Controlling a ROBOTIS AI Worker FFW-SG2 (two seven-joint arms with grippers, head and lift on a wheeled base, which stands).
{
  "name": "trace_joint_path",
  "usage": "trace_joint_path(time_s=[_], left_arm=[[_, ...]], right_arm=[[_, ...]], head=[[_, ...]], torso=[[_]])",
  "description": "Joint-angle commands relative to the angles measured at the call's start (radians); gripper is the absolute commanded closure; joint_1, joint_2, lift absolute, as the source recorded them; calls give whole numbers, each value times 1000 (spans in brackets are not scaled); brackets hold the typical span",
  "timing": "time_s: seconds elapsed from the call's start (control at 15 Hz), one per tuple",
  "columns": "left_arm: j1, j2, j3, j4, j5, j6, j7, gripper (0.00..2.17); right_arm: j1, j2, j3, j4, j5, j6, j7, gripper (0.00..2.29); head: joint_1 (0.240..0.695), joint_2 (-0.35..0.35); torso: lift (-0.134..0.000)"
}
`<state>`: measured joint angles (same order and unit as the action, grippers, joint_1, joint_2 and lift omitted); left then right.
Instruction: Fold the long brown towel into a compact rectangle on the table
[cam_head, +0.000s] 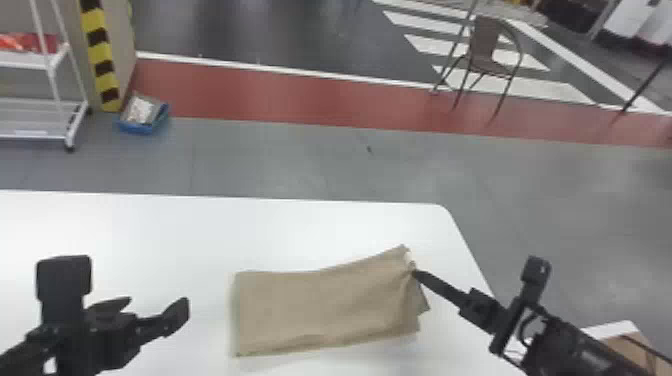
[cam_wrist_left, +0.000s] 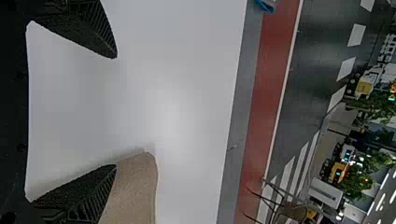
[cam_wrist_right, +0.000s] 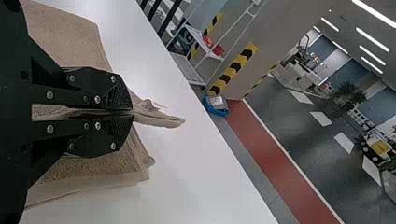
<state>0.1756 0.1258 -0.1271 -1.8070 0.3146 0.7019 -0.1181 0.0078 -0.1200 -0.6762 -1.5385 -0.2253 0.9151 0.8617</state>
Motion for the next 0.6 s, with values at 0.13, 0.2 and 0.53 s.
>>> trace_joint_path(time_s=[0.13,0.2,0.53], left_arm=[[4,3,0,-2,1,0,-2,39],[4,3,0,-3,1,0,-2,39],[4,2,-8,-8,0,6,-2,39]], right_arm=[[-22,-9,0,109,50,-84,-17,228],[-17,-9,-6,121,50,-106,-18,124],[32,14,-69,51,27,-103,-21,110]], head=[[695,-326],[695,-330],[695,-350]], torso=[[0],[0],[0]])
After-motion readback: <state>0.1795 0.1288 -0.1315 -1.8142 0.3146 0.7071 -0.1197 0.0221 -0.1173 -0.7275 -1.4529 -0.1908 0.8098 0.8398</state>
